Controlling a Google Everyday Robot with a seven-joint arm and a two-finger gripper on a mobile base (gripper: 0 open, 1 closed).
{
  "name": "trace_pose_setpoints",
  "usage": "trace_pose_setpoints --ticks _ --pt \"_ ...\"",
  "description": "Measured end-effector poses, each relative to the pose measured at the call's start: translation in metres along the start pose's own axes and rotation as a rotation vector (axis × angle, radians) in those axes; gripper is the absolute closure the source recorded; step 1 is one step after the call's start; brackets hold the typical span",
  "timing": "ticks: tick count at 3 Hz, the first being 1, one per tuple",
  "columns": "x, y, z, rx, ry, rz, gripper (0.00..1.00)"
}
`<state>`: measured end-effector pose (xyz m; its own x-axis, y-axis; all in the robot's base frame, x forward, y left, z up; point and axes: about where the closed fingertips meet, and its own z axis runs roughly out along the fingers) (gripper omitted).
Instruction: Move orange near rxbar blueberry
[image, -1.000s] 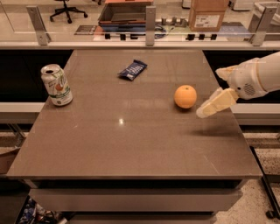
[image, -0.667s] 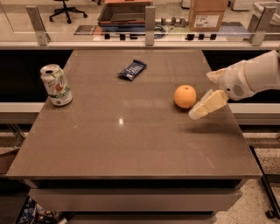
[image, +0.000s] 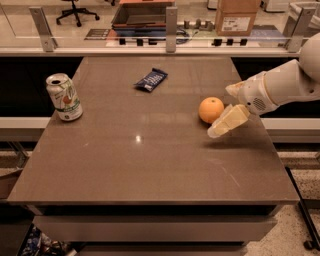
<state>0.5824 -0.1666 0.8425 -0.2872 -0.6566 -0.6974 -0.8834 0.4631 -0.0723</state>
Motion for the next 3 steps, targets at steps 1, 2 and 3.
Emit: trace_pose_setpoints --ticks 1,2,3 --pt "-0.008 0.0 0.013 -0.024 -0.054 0.014 0.0" --pt "-0.015 0.001 0.032 -0.065 -0.124 0.043 0.0" --pt "-0.016 0.002 0.034 -0.069 -0.123 0.042 0.19"
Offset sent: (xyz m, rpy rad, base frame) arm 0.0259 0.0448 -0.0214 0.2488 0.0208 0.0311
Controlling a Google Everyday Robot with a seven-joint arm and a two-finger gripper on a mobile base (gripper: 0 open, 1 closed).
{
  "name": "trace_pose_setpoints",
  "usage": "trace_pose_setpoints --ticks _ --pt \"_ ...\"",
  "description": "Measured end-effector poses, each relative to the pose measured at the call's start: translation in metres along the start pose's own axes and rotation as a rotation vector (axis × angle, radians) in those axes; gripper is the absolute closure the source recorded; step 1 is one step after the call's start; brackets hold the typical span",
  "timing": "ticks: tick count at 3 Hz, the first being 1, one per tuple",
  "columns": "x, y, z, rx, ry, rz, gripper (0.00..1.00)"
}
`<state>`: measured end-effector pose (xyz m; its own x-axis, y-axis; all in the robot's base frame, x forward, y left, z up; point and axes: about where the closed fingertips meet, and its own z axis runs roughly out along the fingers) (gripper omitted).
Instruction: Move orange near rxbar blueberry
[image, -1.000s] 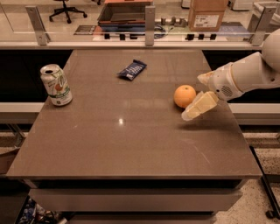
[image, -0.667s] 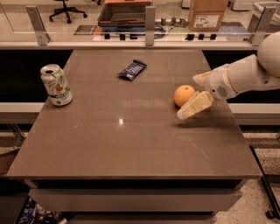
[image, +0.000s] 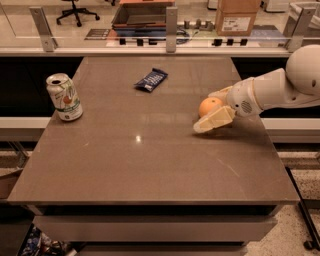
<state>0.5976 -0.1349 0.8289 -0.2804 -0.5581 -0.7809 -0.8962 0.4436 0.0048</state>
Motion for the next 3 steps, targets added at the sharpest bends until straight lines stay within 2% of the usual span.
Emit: trace_pose_setpoints --ticks 3 --pt "-0.0021 0.0031 0.006 -0.012 0.001 -0.004 0.88"
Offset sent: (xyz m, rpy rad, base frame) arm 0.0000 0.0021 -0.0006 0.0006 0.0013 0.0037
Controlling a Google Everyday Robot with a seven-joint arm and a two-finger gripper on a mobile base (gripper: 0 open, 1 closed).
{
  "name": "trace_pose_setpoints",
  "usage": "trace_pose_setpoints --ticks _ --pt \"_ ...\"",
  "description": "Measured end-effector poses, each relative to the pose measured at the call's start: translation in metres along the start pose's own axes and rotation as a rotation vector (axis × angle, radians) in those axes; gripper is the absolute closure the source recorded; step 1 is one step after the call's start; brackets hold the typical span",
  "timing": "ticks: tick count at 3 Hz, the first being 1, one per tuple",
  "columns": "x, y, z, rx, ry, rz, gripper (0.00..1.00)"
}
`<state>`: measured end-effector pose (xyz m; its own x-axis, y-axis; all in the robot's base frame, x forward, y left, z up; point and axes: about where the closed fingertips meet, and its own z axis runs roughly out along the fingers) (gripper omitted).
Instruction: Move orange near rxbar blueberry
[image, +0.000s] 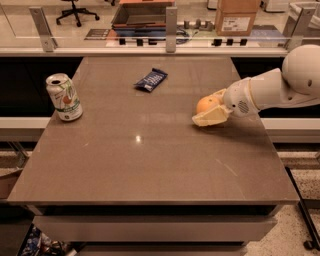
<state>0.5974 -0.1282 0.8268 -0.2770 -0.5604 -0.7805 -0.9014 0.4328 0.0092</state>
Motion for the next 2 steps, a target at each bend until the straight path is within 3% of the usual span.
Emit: trace_pose_setpoints --ticks 1,2 --pt "-0.0006 0.0009 0.0018 -0.004 0.0 -0.001 1.0" --pt "-0.0007 0.001 0.0018 -0.004 0.0 -0.001 1.0"
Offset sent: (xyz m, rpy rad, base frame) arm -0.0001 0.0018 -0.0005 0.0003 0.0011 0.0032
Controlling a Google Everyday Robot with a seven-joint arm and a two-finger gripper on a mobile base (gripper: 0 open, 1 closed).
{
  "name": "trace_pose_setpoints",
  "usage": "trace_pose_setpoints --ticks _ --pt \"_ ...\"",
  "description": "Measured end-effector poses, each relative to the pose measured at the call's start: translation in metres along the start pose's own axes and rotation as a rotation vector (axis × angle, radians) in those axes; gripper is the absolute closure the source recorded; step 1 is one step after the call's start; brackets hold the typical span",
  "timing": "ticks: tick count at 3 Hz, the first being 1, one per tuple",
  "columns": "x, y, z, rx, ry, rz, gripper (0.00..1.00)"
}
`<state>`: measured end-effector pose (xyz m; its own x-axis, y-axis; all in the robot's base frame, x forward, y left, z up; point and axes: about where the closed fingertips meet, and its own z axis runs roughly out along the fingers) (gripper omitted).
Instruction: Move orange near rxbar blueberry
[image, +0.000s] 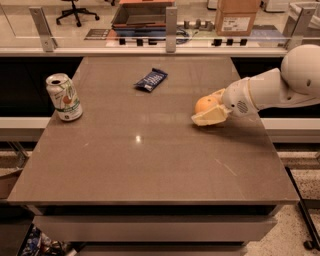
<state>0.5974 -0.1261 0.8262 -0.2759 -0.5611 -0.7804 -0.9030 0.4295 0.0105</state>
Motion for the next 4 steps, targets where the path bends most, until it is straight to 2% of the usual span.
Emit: trace_pose_setpoints --ticks 1,2,3,4 --pt "-0.015 -0.013 -0.002 0.015 -0.008 0.022 1.0" --pt "-0.043 -0.035 -0.001 0.049 -0.037 0.04 1.0" --pt "-0.073 -0.065 0.002 0.096 -0.077 0.046 1.0" --pt "-0.098 -0.096 0.016 0.112 -0.096 0.042 1.0"
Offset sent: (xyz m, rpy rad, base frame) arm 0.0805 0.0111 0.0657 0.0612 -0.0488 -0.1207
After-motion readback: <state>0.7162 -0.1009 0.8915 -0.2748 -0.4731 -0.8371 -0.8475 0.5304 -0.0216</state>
